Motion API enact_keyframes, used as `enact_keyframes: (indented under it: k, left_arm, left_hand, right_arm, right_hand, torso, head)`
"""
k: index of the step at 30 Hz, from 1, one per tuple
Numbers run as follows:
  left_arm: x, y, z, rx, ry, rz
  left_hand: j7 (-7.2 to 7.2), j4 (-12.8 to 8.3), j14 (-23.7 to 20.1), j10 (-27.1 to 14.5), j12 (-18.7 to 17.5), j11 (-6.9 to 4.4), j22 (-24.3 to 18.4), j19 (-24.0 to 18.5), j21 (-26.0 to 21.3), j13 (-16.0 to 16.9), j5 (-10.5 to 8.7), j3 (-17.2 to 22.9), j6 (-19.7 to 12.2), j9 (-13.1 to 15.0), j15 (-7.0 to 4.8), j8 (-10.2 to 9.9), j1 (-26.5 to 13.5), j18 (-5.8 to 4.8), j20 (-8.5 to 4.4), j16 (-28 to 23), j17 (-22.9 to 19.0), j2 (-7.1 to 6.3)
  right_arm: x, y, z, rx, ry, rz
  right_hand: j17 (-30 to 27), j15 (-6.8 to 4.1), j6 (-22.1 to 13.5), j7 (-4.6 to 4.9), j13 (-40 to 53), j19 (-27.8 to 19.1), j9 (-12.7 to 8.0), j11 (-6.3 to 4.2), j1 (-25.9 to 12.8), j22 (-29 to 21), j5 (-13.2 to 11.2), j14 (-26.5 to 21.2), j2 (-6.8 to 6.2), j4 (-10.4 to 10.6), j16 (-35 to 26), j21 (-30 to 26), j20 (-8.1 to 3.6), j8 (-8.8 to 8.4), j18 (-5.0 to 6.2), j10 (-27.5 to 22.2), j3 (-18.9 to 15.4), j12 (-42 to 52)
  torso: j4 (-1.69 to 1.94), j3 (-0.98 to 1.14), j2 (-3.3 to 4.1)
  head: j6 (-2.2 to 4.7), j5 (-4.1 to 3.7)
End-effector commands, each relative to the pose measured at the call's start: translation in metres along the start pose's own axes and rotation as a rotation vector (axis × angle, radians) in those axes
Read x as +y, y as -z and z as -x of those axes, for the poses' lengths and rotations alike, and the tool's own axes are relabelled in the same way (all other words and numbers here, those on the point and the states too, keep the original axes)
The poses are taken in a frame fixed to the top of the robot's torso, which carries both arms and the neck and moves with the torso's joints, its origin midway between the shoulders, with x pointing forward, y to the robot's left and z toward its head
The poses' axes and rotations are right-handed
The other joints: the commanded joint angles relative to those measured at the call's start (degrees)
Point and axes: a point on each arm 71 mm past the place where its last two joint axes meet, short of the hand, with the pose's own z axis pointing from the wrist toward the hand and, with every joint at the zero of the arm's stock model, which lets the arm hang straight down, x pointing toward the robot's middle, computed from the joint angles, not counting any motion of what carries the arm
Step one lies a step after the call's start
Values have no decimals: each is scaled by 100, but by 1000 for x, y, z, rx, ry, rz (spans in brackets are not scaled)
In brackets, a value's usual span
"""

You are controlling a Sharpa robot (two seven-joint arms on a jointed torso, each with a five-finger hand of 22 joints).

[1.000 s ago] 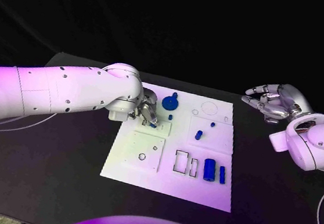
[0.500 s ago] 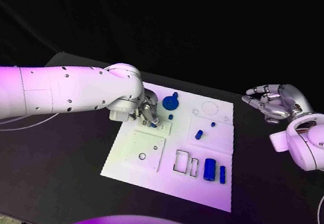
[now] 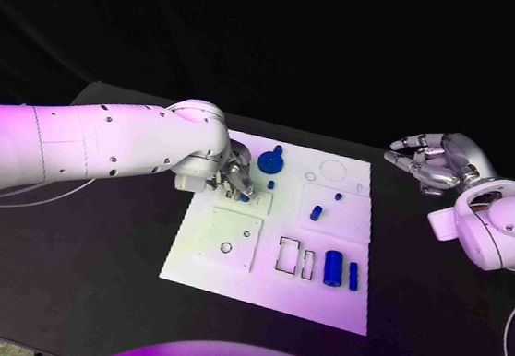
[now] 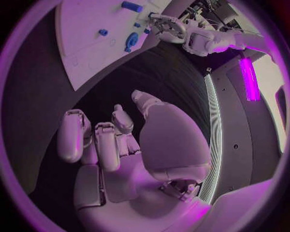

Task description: Assemble the parts on the task board

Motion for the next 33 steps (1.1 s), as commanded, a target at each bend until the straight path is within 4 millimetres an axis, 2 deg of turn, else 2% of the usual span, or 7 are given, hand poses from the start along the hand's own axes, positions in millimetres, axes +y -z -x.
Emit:
enact_keyframes:
  k: [1, 11, 15, 24, 31, 33]
  left_arm:
    - [-2, -2, -4, 25, -2, -5]
    - [-1, -2, -5, 41, -7, 4]
    - [0, -2, -5, 42, -7, 6]
    - [1, -1, -4, 37, -3, 8]
    - [2, 1, -1, 14, 4, 1]
    - [2, 2, -1, 10, 5, 1]
  left_hand:
    - [-86, -865, 380, 29, 38, 4, 1, 27, 21, 16, -40, 899, 79, -17, -41, -13, -77, -57, 2, 27, 555, 67]
    - [-118, -424, 379, 25, 58, -13, -7, 43, -16, 42, -94, 71, 127, -105, -53, -3, -509, -61, -6, 26, 553, -143]
    - [-119, -268, 379, 24, 64, -14, -9, 50, -25, 51, -92, -188, 144, -139, -55, -9, -565, -61, -10, 26, 552, -164]
    - [-120, -123, 378, 24, 70, -14, -11, 55, -32, 60, -95, -431, 155, -170, -56, -13, -594, -61, -12, 26, 551, -222]
    - [-122, 254, 378, 23, 73, -15, -7, 70, -43, 64, -102, -1056, 189, -225, -58, -11, -629, -63, -16, 28, 553, -302]
    - [-124, 291, 378, 25, 76, -17, -3, 74, -43, 69, -103, -1134, 189, -231, -60, -11, -621, -63, -17, 28, 555, -307]
  right_arm:
    - [0, 0, 0, 2, 5, 8]
    - [0, 0, 0, 1, 5, 8]
    - [0, 0, 0, 0, 5, 8]
    - [0, 0, 0, -1, 5, 8]
    - [0, 0, 0, -1, 5, 9]
    - [0, 0, 0, -1, 5, 8]
  right_hand:
    - [505, -41, -27, 0, -5, -40, 9, 4, 12, 226, 40, 331, -28, 32, -34, -19, -8, 30, 47, -39, -12, -13]
    - [498, -41, -29, 0, -7, -44, 10, 4, 13, 221, 40, 330, -30, 34, -38, -27, -9, 35, 49, -40, -13, -14]
    - [498, -41, -29, 0, -7, -44, 10, 4, 13, 221, 40, 330, -30, 34, -38, -27, -9, 35, 49, -40, -13, -14]
    - [485, -42, -35, 0, -21, -51, 11, 4, 10, 211, 38, 327, -34, 38, -44, -41, -9, 40, 52, -52, -16, -23]
    - [457, -42, -38, 0, -26, -67, 11, 4, 9, 191, 37, 319, -36, 41, -57, -68, -10, 42, 59, -56, -18, -26]
    - [457, -42, -38, 0, -26, -67, 11, 4, 9, 191, 37, 319, -36, 41, -57, -68, -10, 42, 59, -56, -18, -26]
  torso:
    - [2, 1, -6]
    - [7, -4, -9]
    - [7, -4, -7]
    - [5, -6, -6]
    - [1, -4, -9]
    - [-1, -3, -9]
  head:
    - [-9, -11]
    - [-5, -18]
    - [-2, -21]
    - [4, -22]
    - [21, -28]
    - [19, -26]
